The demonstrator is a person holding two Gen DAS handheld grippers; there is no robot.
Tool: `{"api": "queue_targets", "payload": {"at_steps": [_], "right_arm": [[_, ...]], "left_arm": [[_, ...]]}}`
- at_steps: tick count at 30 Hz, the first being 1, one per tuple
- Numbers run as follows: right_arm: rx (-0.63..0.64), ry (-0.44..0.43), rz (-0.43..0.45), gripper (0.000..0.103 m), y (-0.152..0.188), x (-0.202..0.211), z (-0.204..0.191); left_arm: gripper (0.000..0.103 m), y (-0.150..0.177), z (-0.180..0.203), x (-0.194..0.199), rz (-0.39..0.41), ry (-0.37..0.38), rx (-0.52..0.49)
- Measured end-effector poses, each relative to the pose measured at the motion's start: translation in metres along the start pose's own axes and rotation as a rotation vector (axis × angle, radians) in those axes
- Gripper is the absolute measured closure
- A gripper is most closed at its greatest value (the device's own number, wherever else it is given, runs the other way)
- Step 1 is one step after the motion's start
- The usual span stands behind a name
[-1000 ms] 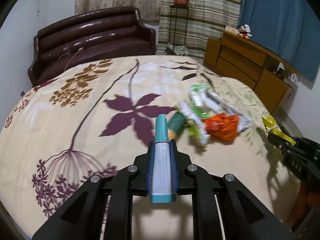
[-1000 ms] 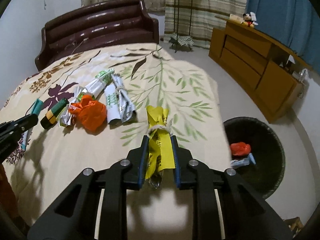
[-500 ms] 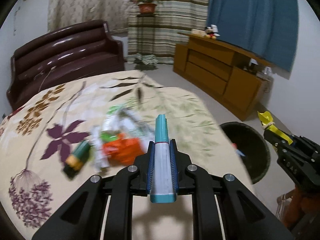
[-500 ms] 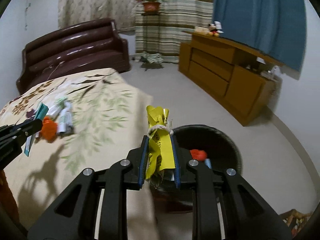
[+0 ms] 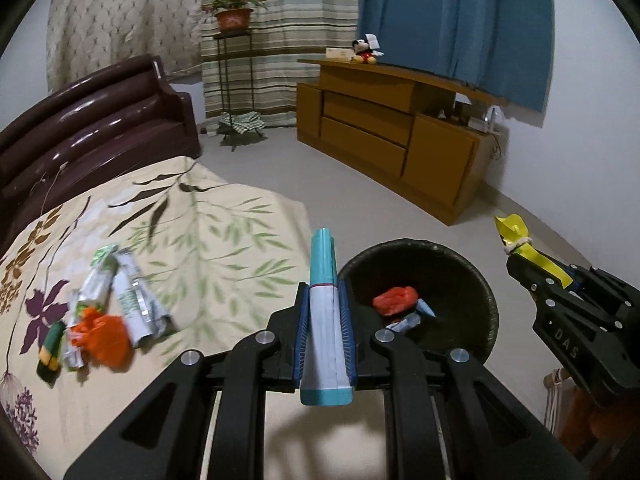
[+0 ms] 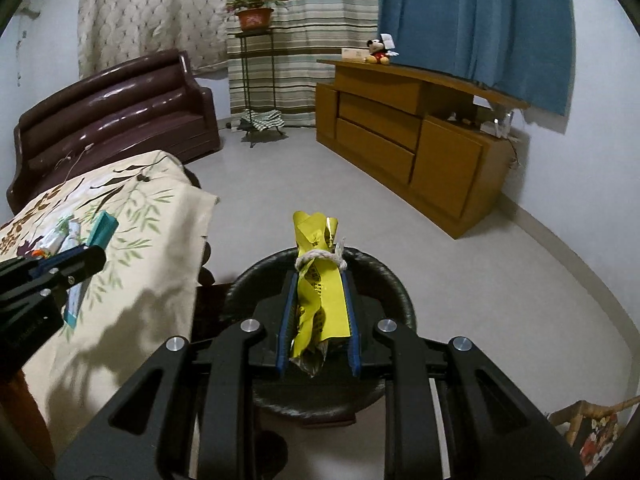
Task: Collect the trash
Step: 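Carry the tube and yellow wrapper over the bin and open both tools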
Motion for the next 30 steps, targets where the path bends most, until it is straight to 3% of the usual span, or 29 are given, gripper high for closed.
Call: {"api": "queue_targets", "payload": {"at_steps": [9, 26, 29, 30], "right_arm": [[-0.028, 0.005, 0.001, 0.082, -0.003, -0.017, 0.022], [-0.047, 0.005, -0.012, 0.081, -0.005, -0.043, 0.035], [-0.056, 0.004, -0.013, 0.079, -0.005, -0.047, 0.037], [-0.058, 0.001, -0.014, 0.077, -0.005, -0.048, 0.037]], "left_arm": [[0.087, -0.008, 0.031, -0.028, -0.022, 0.0, -0.051], [0.086, -0.019, 0.05, -0.061, -0.052, -0.017, -0.089], [0.082, -0.019, 0.051, -0.066, -0.067, -0.016, -0.087], [0.076, -0.018, 0.051, -0.068, -0.074, -0.018, -0.085]]}}
Point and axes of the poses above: each gripper's, at about its wrist camera, not at the fingertips, and x roughly against the way its jaws point, z to its right, y to its underside, the point moved 4 cm from there along -x, roughly the way its jaws point, and after that the axes turned 1 degree about -y, right-handed, at the moved point
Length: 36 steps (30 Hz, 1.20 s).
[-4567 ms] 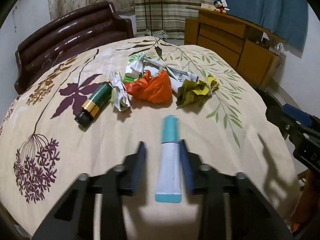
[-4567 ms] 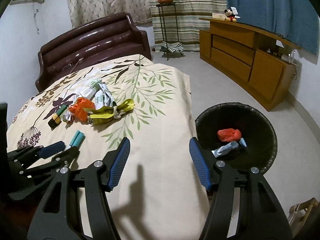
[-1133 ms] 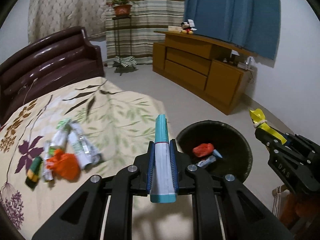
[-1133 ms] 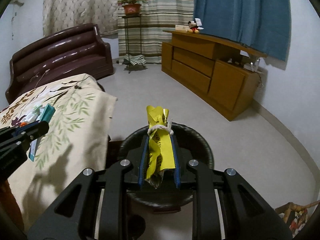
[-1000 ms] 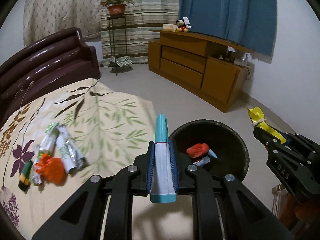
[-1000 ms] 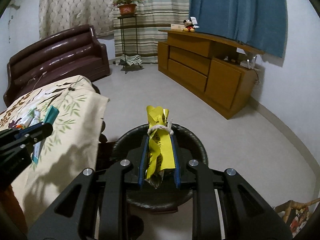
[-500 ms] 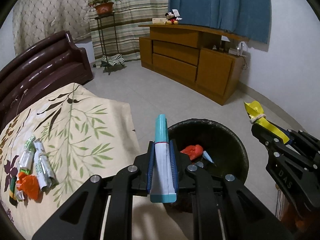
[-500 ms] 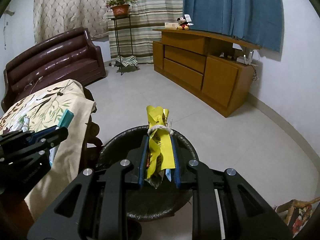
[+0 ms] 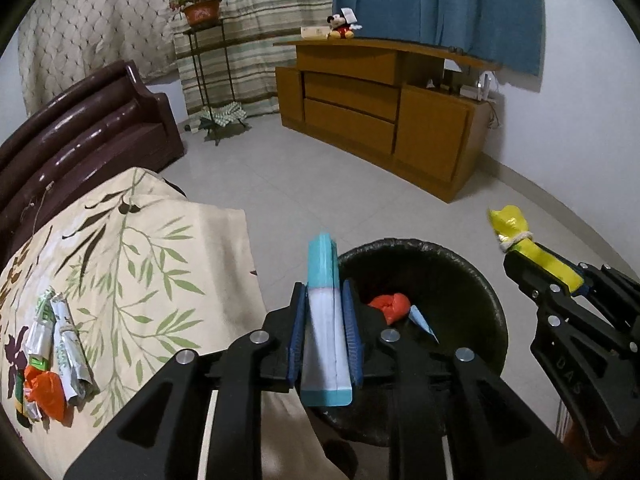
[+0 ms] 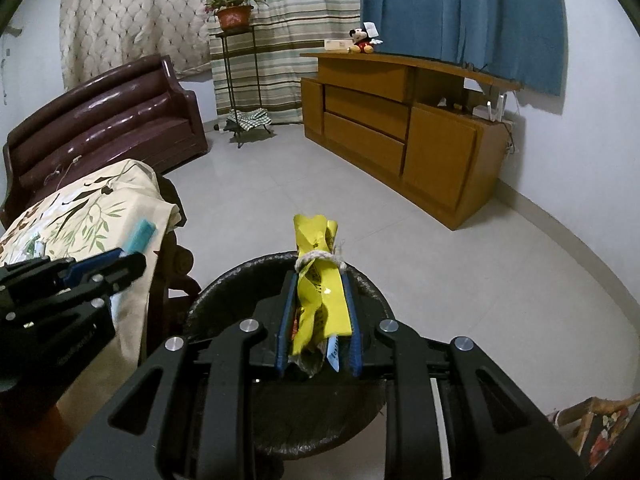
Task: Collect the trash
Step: 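Carry the tube and yellow wrapper over the bin and open both tools, then move both open tools from the bin back over the bed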
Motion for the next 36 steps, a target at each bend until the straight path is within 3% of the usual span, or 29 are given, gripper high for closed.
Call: {"api": "queue_targets", "payload": {"at_steps": [3, 7, 14, 22, 36], "right_arm": [[-0.004, 0.003, 0.004, 0.067, 0.0, -0.001, 0.001], [-0.014, 0.009, 0.013, 0.064, -0.002, 0.003, 0.004], [-0.025, 0.009, 0.024, 0.051, -0.002, 0.012, 0.005], [-0.031, -0.011, 0.013, 0.049, 0.0, 0.02, -0.009], [0.056, -0.159, -0.015, 0.049, 0.002, 0.031, -0.104]], "left_arm": [[0.055, -0.002, 0.001, -0.001, 0.003, 0.0, 0.01], [0.05, -0.004, -0.001, -0.001, 0.004, -0.002, 0.018], [0.045, -0.005, -0.008, 0.007, 0.013, -0.009, 0.035], [0.045, 0.002, -0.026, 0.026, 0.023, -0.027, 0.047], [0.045, 0.038, -0.117, 0.073, 0.023, -0.149, 0.113]]}}
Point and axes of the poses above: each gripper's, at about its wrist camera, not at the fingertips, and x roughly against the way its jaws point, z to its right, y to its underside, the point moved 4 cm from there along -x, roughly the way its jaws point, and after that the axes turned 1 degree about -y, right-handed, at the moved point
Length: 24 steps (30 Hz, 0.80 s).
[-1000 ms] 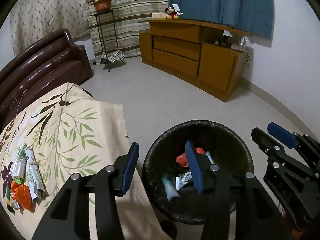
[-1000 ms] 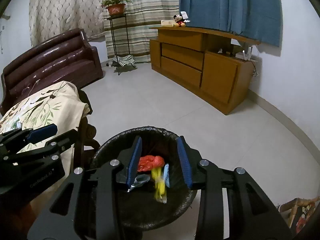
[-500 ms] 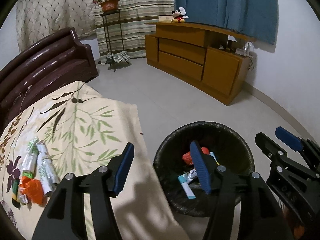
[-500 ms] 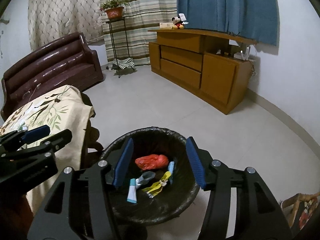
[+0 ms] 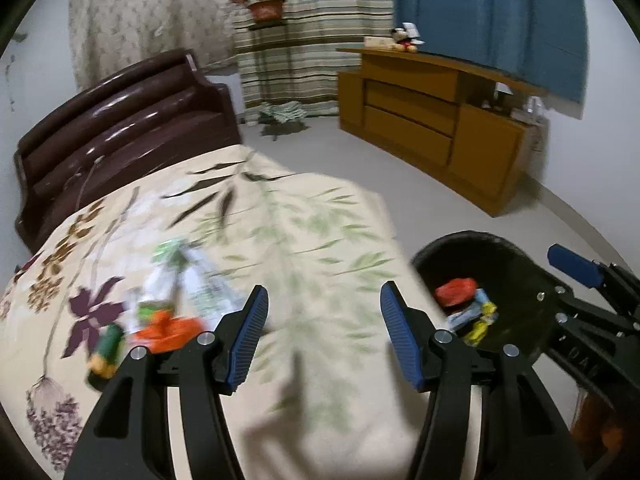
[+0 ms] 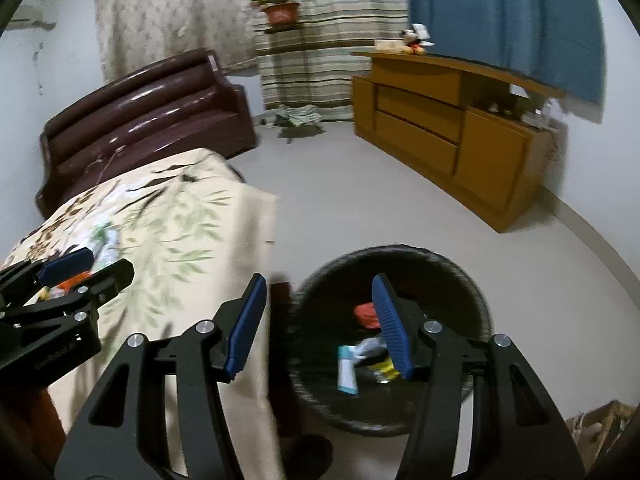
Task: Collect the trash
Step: 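Move both open tools from the bin back over the bed, then grasp the dark green can with gold band with the left tool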
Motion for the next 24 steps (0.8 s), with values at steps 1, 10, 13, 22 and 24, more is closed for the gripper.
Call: {"api": "queue_targets", "payload": {"at_steps": [1, 10, 13, 22, 24], "right_arm": [[0.009, -0.011, 0.001, 0.049, -0.001, 0.0, -0.008], [0.084, -0.109, -0.006, 0.049, -0.002, 0.002, -0.083], [0.104, -0.135, -0.01, 0.049, -0.001, 0.001, -0.104], [0.149, -0.17, -0.035, 0.049, 0.0, -0.006, -0.146], [0.155, -0.172, -0.04, 0.049, 0.001, -0.007, -0.15]], "left_arm": [[0.045, 0.002, -0.011, 0.003, 0.0, -0.016, 0.01], [0.045, 0.025, -0.097, 0.021, -0.005, -0.125, 0.112], [0.045, 0.034, -0.123, 0.024, -0.013, -0.158, 0.135], [0.045, 0.055, -0.17, 0.009, -0.078, -0.188, 0.151], [0.045, 0.058, -0.173, 0.003, -0.092, -0.181, 0.144]]}}
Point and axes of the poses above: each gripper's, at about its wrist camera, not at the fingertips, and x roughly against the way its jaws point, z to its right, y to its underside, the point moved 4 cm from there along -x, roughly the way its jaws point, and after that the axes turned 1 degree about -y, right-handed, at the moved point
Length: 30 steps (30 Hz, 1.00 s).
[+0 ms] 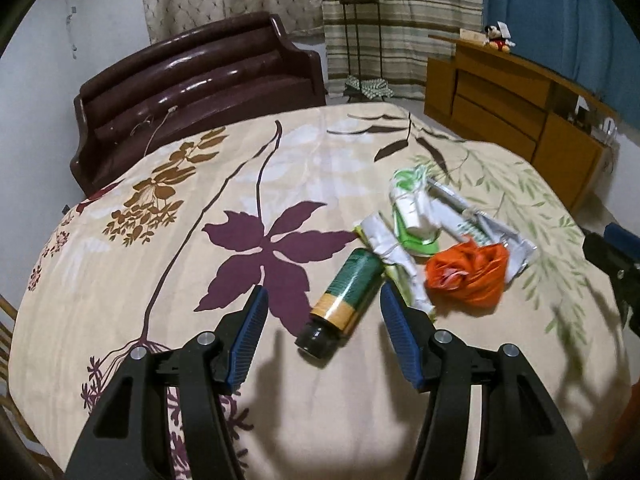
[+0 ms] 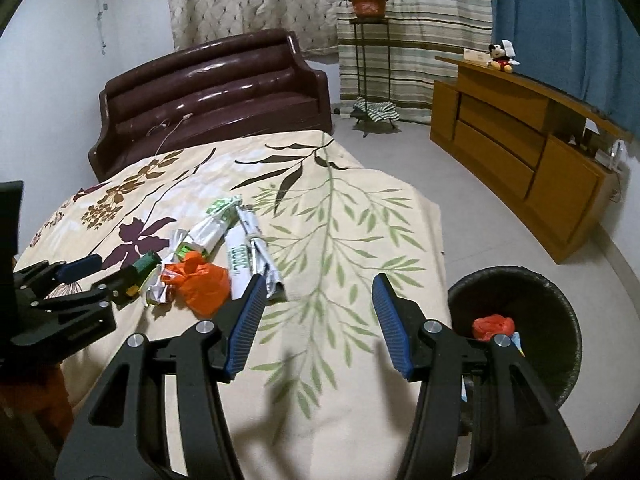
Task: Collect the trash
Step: 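Grasp the dark green can with gold band with the left tool, then grasp the string-tied white wrapper with the right tool while the left tool holds the can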
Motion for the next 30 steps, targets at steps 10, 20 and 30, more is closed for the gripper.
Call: {"api": "queue_targets", "payload": {"at_steps": [10, 20, 30], "right_arm": [[0.031, -0.004, -0.022, 0.048, -0.003, -0.014, -0.016], [0.063, -0.02, -0.06, 0.048, -0.014, -0.038, -0.028], [0.114, -0.021, -0.107, 0.048, -0.027, -0.069, -0.039]], "left_arm": [[0.046, -0.006, 0.001, -0.024, -0.033, 0.078, -0.037], [0.079, -0.004, -0.008, -0.032, -0.055, 0.135, -0.002], [0.079, -0.009, -0.033, -0.028, -0.038, 0.128, 0.086]]}}
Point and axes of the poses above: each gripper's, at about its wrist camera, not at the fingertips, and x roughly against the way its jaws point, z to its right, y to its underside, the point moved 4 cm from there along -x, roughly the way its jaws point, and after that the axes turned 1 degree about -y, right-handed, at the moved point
